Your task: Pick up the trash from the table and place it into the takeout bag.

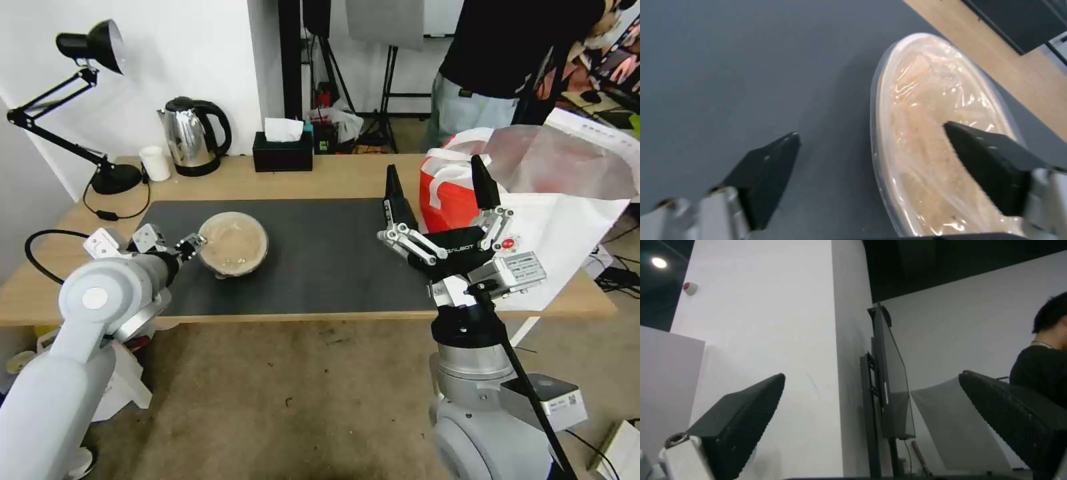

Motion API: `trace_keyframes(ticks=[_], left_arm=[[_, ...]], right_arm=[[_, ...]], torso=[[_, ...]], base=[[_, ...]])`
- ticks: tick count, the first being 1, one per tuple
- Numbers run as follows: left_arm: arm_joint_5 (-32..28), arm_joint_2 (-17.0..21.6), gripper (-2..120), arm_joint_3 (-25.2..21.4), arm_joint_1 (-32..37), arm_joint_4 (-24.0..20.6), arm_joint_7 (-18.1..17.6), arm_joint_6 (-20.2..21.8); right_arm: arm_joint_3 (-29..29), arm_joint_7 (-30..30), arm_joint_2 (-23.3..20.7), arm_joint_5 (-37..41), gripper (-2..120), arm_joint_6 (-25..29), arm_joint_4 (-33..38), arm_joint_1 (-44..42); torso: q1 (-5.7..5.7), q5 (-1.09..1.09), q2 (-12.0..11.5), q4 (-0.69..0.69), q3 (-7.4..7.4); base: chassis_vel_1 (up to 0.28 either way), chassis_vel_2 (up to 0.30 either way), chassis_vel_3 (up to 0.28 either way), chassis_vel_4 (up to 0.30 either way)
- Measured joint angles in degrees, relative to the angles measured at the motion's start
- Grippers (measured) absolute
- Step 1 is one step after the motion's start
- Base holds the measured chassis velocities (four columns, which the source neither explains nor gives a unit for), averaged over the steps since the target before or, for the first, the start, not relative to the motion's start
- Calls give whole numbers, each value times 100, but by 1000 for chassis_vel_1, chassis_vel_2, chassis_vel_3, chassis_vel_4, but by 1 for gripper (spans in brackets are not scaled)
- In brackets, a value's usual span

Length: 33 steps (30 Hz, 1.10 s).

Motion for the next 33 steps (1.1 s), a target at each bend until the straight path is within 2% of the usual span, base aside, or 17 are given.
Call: trace_keyframes(ticks=[3,33], left_arm=[[-20,-18,99,44,-24,100,1,6],[-239,-219,100,284,-248,342,72,7]], right_arm=[[-2,0,0,0,100,0,-4,7],[-6,1,11,-3,100,24,-94,91]], torso=[[0,0,0,0,0],[0,0,0,0,0]], base=[[0,0,0,0],[0,0,0,0]])
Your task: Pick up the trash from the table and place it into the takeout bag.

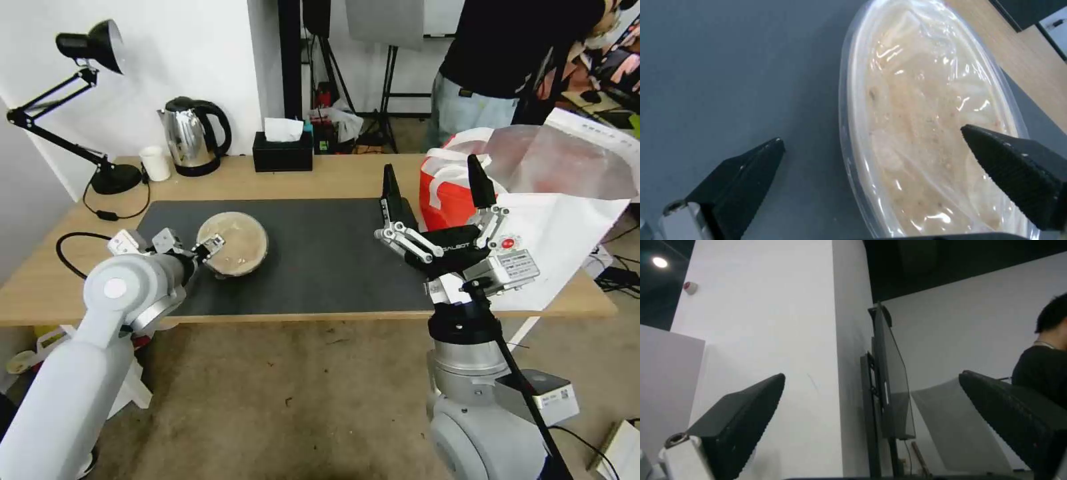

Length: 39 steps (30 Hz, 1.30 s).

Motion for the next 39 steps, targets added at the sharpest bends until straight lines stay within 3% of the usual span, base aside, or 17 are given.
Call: trace_keyframes(ticks=[34,39], left_arm=[[-69,-218,100,254,-185,249,134,30],[-69,-224,89,256,-185,250,142,30]], right_arm=[[48,14,18,11,100,19,-56,27],[49,15,10,12,100,20,-59,36]], torso=[[0,0,0,0,-1],[0,0,0,0,0]], base=[[0,0,0,0],[0,0,0,0]])
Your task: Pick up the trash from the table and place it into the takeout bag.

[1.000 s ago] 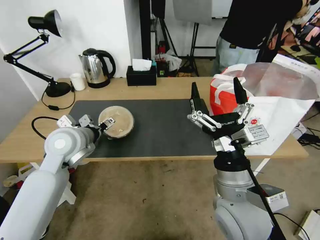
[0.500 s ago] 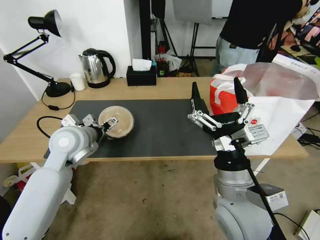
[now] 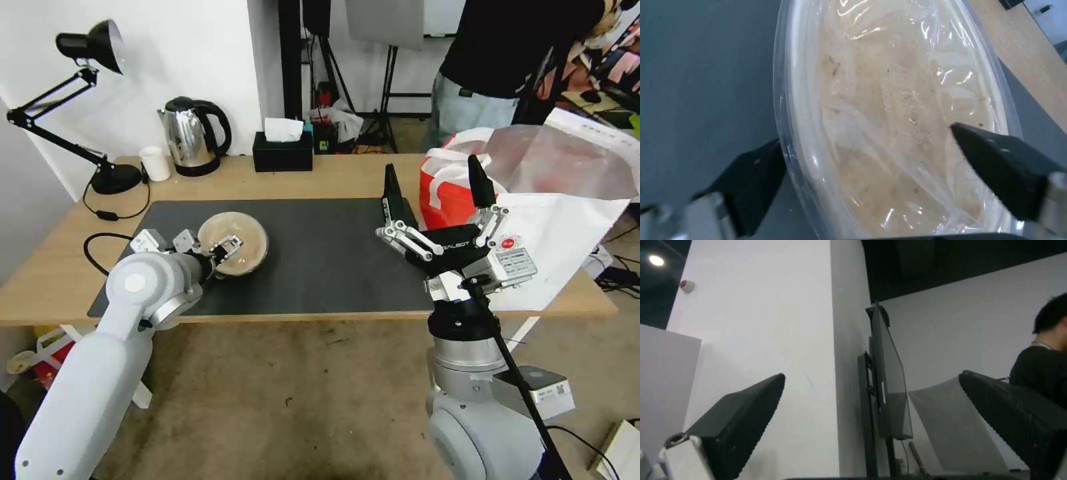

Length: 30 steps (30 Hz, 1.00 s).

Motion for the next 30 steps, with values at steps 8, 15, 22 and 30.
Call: trace_keyframes(ticks=[8,15,22,30], left_arm=[[0,0,61,-3,4,-3,3,0],[8,4,31,-24,25,-28,3,-1],[40,52,14,-62,61,-147,-19,-14],[90,84,2,-142,146,-211,-44,-38]], right_arm=[[1,1,-4,3,100,1,-2,1],[-1,2,-8,6,100,6,-8,0],[-55,3,-8,6,100,8,1,-9],[-82,17,-22,89,100,-4,3,34]], torso=[[0,0,0,0,0],[0,0,0,0,0],[-1,0,0,0,0],[0,-1,0,0,1]], base=[[0,0,0,0],[0,0,0,0],[0,0,0,0],[0,0,0,0]])
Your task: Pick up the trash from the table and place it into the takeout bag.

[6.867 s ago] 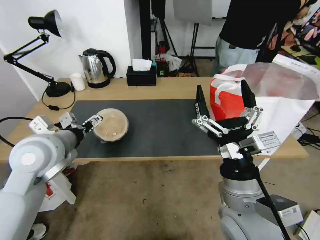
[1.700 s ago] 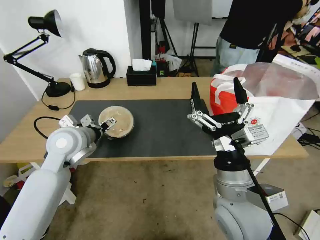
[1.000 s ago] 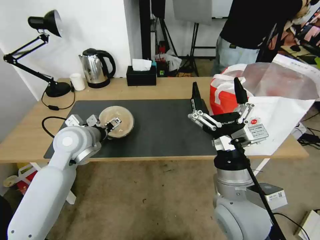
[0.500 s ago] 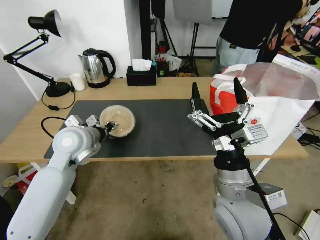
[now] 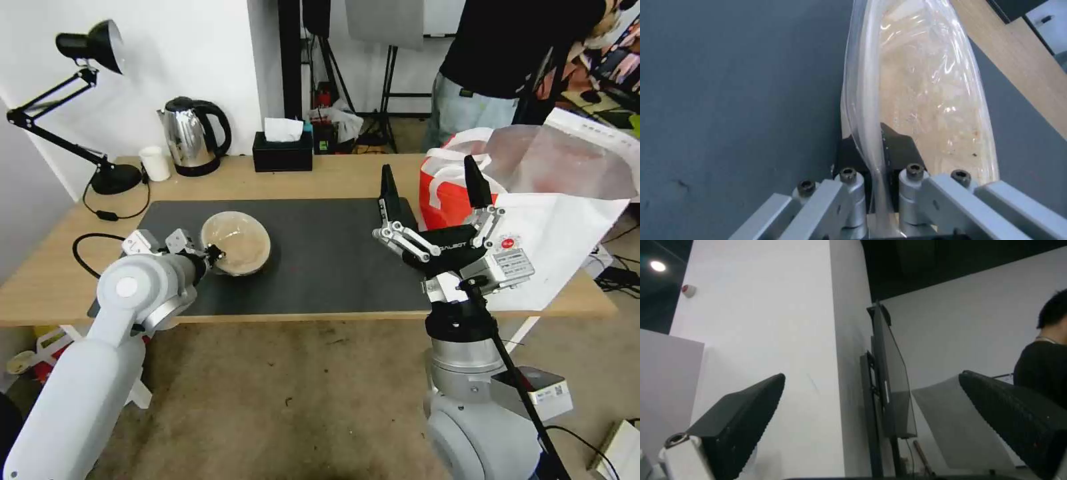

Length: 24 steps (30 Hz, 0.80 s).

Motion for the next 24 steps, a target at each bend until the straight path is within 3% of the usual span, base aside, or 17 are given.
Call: trace_keyframes(ticks=[24], left_arm=[[-15,206,2,-329,134,-489,33,-212]], right_arm=[[14,23,-3,19,100,-65,229,-129]], torso=[[0,1,0,0,-1]], base=[[0,0,0,0]])
